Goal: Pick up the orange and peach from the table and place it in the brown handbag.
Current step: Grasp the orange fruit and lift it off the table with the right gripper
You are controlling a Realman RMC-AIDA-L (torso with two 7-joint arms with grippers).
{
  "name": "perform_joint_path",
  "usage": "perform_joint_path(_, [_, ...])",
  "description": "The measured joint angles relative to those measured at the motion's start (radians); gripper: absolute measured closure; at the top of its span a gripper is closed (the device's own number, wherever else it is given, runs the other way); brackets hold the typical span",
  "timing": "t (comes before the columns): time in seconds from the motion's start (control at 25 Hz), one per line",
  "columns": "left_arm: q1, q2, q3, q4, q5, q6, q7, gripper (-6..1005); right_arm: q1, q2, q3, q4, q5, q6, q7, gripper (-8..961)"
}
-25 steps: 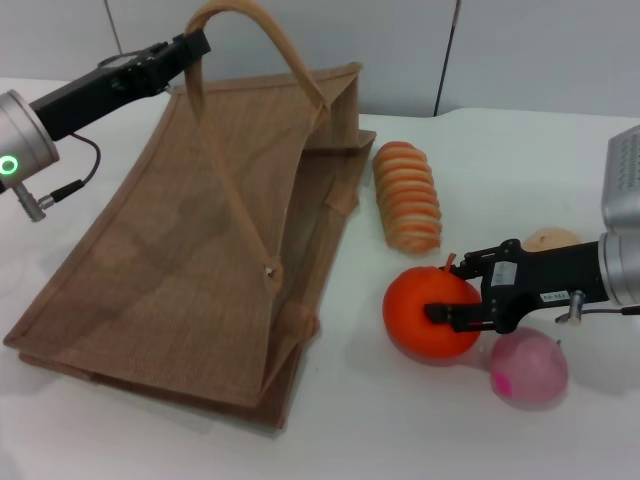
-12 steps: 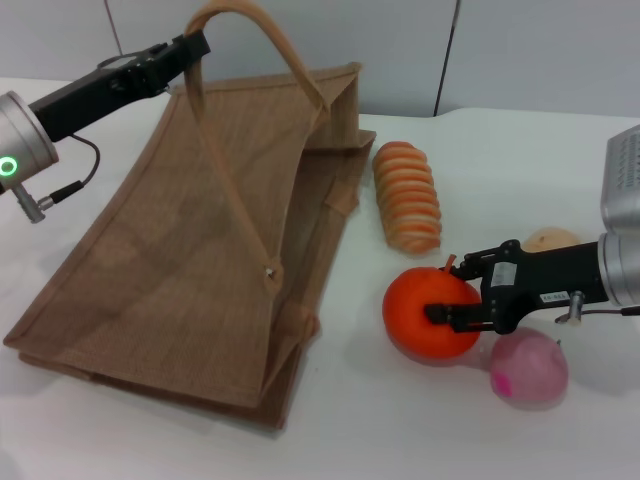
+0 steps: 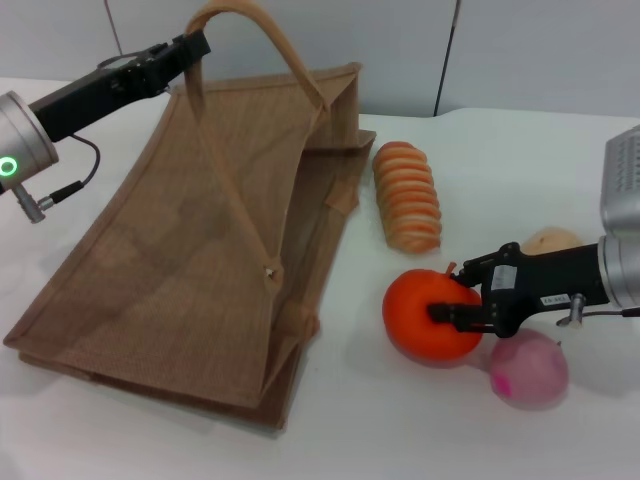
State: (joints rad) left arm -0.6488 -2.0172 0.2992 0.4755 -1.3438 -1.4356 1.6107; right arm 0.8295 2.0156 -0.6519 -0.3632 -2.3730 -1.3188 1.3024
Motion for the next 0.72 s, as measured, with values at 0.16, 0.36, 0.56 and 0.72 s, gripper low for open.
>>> perform_joint_path(0.16, [0.000, 0.000, 0.000, 0.000, 0.000, 0.000, 0.000, 880, 0.000, 0.000, -0.020, -0.002, 0.000, 0.001, 0.000, 554])
perform_joint_path(0.36, [0.000, 0.000, 0.000, 0.000, 0.000, -0.001, 0.000, 880, -0.004, 0.000, -0.022, -0.002, 0.003, 0.005, -0.002, 598])
perform_joint_path(0.56, [0.000, 0.000, 0.000, 0.003, 0.000, -0.004, -0.002, 880, -0.006, 0.000, -0.015, -0.005, 0.006, 0.006, -0.002, 620])
perform_joint_path(0.72, [0.002, 0.001, -0.007, 0.006, 0.000, -0.018, -0.004, 880, -0.006, -0.001, -0.011, -0.005, 0.009, -0.001, -0.001, 638])
